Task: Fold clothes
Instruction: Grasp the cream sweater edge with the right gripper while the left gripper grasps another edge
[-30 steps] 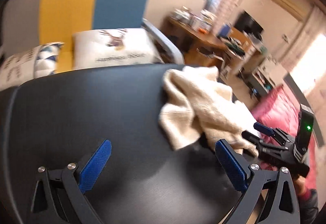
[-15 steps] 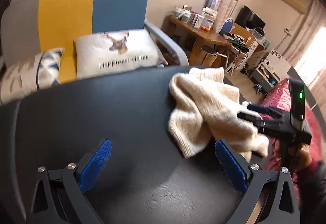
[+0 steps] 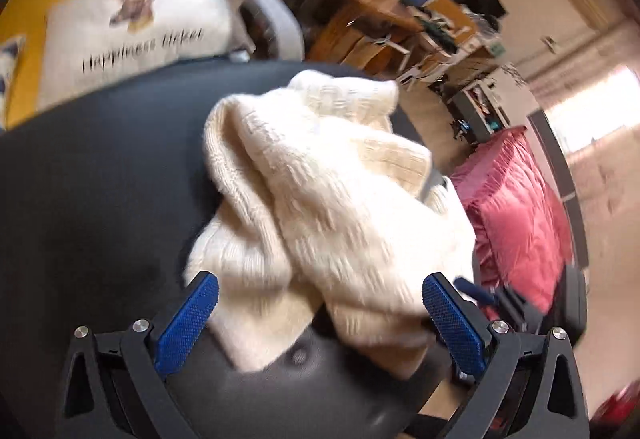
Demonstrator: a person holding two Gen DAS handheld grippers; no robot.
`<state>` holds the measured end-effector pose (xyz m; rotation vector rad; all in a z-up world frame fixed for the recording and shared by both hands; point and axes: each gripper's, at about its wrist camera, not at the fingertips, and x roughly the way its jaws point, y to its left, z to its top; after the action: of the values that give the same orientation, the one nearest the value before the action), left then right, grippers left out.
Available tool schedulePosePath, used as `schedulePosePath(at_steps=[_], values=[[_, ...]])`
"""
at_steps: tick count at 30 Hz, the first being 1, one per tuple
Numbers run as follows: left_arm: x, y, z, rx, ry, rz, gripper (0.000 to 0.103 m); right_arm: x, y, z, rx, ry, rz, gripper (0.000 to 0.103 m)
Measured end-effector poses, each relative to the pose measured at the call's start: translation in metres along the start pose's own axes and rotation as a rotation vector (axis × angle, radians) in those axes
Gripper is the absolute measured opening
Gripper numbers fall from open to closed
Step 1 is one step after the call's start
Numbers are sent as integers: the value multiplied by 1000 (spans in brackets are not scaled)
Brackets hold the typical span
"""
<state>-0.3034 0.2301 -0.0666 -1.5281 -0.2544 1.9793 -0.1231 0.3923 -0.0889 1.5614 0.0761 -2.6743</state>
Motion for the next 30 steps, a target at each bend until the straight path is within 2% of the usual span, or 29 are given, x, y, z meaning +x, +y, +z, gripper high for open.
schedulePosePath(at_steps=[4,8,13,19,20,21,22,25,26,30], values=[[21,11,18,-76,44,29,103,13,-6,0,8,14,40,67],[34,15,28,-90,73,64,103,17,-8,-6,10,6,60,67],[41,24,32,-200,111,-44,103,18,-9,-7,-12,11,43,67],[64,0,32,-155,157,-22,102,18,-11,-7,-7,-1,15,67],[66,-2,31,-150,164,-29,101,17,-11,-7,-6,-5,12,67],[66,-4,31,-144,158,-26,91,15,-11,-7,-2,-15,8,67],[62,-6,30,-133,150,-39,86,12,-12,-9,2,-25,5,67],[51,-7,30,-130,133,-76,81,9,-14,-12,6,-29,-5,67],[47,-8,31,-125,129,-75,77,10,-15,-13,9,-29,-6,67],[57,-11,35,-111,172,-41,76,14,-21,-13,43,-28,5,67]])
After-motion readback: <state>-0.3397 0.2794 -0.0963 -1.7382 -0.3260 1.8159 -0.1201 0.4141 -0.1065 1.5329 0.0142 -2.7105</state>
